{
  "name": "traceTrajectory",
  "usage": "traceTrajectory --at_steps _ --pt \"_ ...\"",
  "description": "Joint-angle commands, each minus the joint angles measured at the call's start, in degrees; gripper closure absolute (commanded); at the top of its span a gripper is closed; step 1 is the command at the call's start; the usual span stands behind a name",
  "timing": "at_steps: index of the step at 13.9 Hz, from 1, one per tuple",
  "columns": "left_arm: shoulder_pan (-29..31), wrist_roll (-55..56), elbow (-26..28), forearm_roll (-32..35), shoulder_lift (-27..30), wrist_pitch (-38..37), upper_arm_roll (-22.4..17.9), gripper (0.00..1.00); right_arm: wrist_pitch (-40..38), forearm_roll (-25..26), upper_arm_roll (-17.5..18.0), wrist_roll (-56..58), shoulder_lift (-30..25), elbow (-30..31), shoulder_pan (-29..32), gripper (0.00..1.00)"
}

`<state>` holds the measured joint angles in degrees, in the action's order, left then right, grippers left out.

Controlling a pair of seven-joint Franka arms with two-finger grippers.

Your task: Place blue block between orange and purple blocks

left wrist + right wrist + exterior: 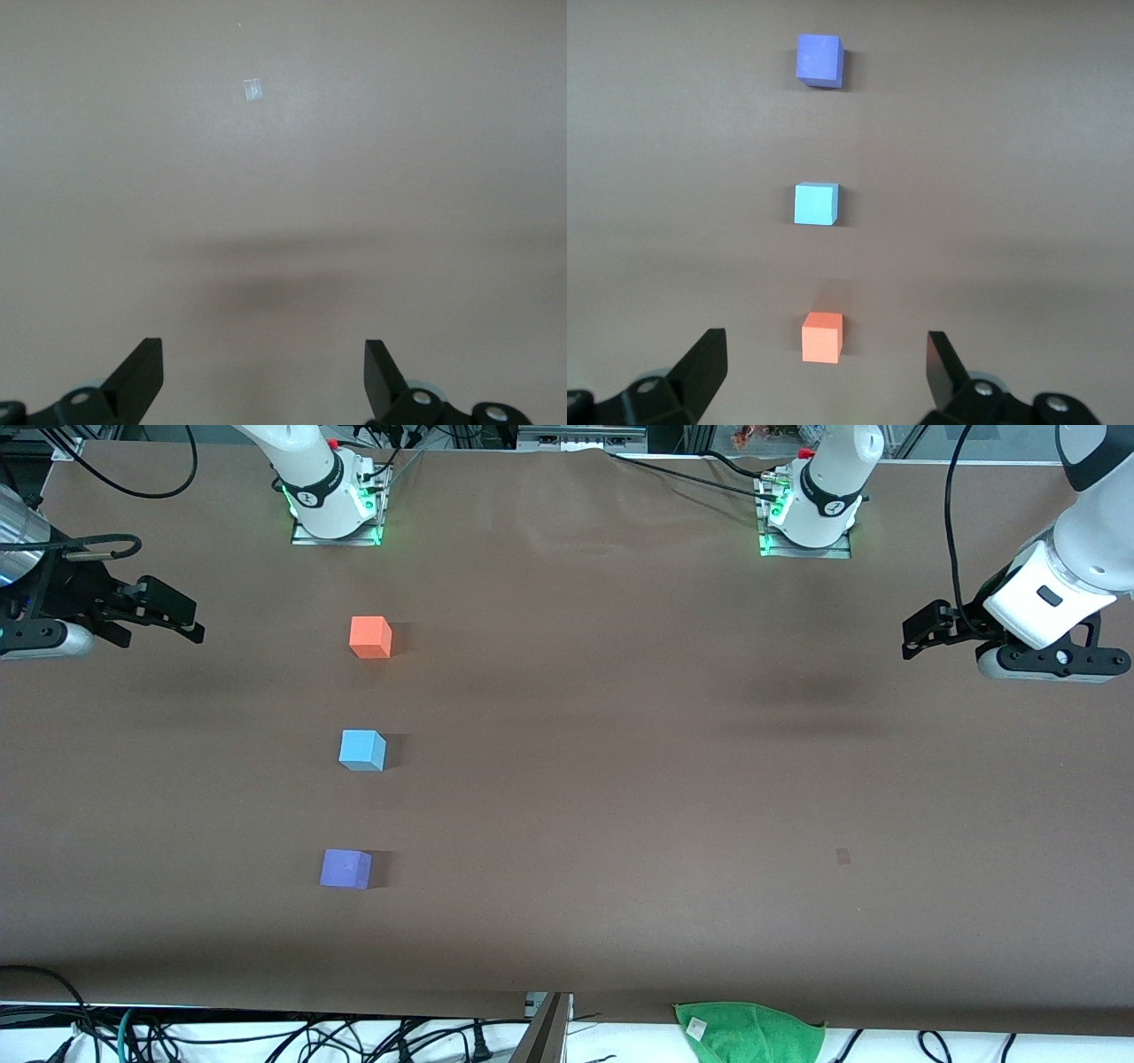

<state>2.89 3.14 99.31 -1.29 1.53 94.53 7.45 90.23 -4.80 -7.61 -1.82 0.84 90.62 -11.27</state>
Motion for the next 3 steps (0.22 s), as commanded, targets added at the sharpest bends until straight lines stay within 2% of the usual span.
traceTrajectory --at_steps 1,3 --pt "0.0 -0.6 -0.2 -0.8 0.1 -0.5 -0.1 0.0 -1.4 0.6 1.1 -0.4 0.8 -1.9 1.3 0.01" --pt "-0.1 -0.6 -0.2 -0.8 0.1 -0.5 -0.1 0.0 -1.6 0.6 1.0 0.4 0.7 -1.9 1.3 0.01"
